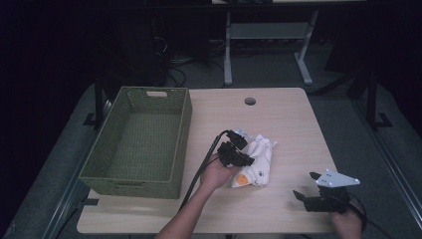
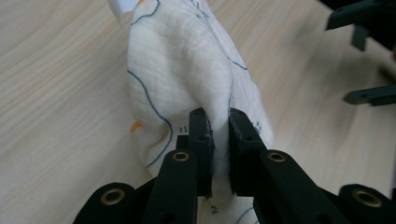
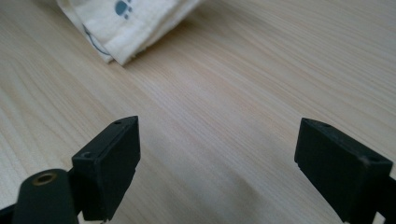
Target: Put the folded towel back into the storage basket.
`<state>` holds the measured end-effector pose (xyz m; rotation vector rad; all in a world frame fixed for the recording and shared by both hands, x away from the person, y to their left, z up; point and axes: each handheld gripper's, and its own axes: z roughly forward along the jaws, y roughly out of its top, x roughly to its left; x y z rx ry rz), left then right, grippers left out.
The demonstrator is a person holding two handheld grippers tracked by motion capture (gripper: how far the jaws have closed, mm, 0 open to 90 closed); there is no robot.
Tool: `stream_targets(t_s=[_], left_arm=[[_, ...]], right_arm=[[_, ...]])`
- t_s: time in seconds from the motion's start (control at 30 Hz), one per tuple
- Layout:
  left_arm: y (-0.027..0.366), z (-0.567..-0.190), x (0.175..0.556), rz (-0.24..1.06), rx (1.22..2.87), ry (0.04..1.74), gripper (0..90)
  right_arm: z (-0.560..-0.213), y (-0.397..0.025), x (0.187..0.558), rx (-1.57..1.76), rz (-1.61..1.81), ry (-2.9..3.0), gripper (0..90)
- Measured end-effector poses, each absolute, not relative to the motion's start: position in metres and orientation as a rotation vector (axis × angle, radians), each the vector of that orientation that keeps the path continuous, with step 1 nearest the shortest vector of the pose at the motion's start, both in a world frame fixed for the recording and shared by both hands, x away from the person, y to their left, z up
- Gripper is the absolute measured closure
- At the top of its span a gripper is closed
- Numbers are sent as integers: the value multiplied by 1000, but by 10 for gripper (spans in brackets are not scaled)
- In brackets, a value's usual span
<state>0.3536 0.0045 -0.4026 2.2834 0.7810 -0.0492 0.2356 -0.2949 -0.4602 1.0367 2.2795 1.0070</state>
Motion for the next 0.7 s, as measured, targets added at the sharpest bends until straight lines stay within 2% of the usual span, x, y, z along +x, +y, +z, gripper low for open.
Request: stream_targets(t_s=[0.3,0.47,0.7], left_arm=[[39,-381,346,-104,2184,797,825],[60,-373,349,-281,2034,811,825],[83,-363,350,-328,1976,831,825]], right_arm=[[-460,-290,235,1036,1017,2276,137],[-460,-286,236,1033,1010,2280,137],[-463,-288,237,1049,1006,2279,137]])
